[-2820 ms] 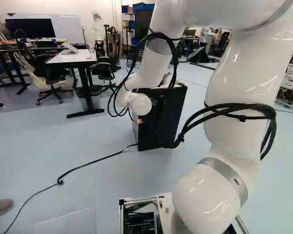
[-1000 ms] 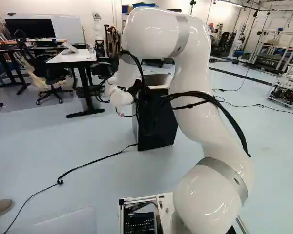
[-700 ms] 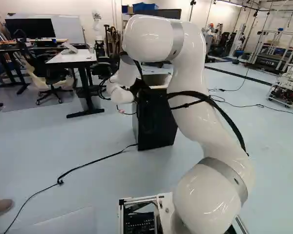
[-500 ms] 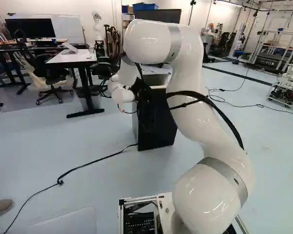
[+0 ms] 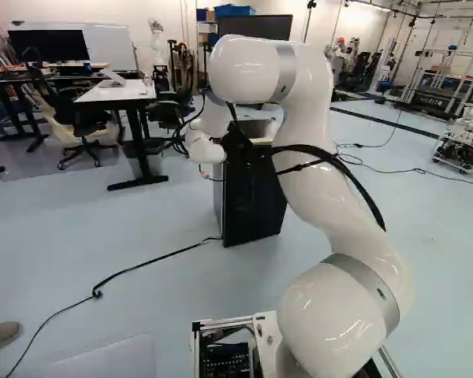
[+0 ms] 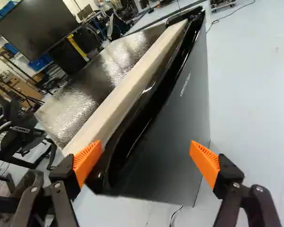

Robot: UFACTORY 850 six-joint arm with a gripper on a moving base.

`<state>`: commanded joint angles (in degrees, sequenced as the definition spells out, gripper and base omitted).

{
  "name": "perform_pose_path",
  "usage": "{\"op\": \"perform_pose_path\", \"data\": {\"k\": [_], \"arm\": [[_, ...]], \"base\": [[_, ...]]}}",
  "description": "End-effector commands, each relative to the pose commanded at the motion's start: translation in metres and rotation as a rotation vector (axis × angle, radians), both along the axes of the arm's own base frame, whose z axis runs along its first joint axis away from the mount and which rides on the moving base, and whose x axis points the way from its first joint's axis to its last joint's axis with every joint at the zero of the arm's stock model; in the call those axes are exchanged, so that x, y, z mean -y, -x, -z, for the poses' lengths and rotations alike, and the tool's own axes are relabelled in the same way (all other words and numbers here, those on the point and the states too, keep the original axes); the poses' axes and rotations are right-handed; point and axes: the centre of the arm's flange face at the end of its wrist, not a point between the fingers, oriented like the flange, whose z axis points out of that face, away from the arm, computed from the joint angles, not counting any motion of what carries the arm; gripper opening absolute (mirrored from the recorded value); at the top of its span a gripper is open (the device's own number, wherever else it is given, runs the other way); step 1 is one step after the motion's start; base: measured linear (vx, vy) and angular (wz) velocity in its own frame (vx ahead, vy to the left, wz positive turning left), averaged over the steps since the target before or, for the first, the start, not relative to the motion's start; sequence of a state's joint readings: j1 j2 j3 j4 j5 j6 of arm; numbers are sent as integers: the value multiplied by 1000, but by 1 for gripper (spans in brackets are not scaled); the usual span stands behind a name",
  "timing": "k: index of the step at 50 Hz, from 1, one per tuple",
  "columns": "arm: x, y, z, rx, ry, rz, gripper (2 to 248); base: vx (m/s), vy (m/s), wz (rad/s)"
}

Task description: Open the fridge door

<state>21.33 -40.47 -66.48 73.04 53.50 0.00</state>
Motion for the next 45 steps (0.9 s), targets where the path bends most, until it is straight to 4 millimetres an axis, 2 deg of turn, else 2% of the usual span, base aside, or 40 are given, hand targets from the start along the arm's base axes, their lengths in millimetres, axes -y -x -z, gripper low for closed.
{"op": "perform_pose_path", "data": {"k": [45], "arm": [[60, 63, -7, -64, 33, 90, 247]], "base": [[0, 0, 1]]}}
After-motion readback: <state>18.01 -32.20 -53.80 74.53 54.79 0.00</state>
